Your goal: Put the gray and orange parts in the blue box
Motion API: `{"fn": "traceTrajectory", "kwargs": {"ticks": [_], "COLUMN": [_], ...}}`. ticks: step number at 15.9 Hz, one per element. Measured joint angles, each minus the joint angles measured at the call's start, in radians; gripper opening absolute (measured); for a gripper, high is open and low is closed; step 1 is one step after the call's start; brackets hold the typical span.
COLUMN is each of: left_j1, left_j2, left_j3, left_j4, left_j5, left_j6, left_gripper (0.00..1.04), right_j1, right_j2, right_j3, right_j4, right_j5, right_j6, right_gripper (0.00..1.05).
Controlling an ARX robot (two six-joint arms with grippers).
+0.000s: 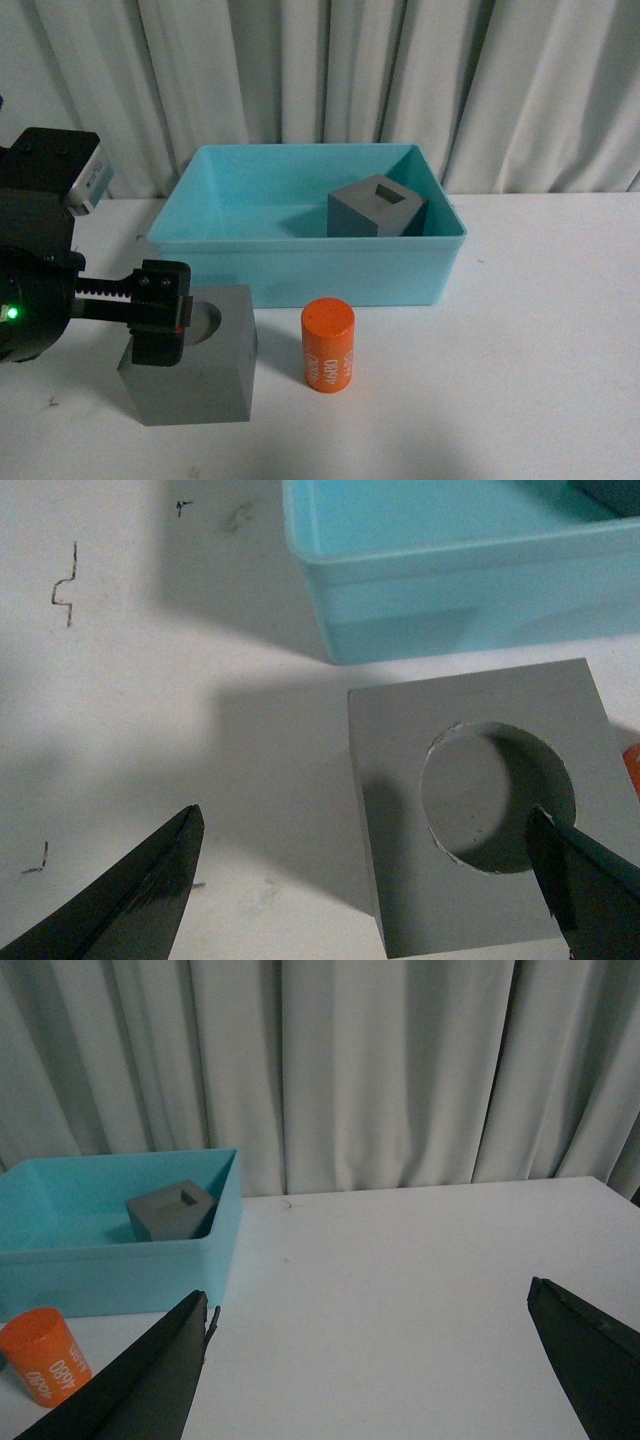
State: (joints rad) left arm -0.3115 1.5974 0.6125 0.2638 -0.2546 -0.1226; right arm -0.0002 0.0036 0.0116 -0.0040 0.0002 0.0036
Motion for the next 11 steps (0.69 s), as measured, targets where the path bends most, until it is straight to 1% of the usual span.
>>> {"fn": "traceTrajectory", "kwargs": {"ticks": [5,11], "left_j1": [-0.044,-0.065], "left_j2": [0.06,0.099], "left_j3": [0.0,0.02], "left_j4": [0.02,0.026], "left_j5": [-0.012,-0.019], "left_j6": [-0.002,-0.01], "left_gripper": [0.98,0.98], "right_j1": [0.0,0.0], "right_j2": [0.0,0.0], "right_j3": [0.0,0.0], "right_j4": [0.0,0.0], "right_j5": [0.0,0.0], "right_j6": [0.0,0.0], "right_gripper": [0.98,0.98]}}
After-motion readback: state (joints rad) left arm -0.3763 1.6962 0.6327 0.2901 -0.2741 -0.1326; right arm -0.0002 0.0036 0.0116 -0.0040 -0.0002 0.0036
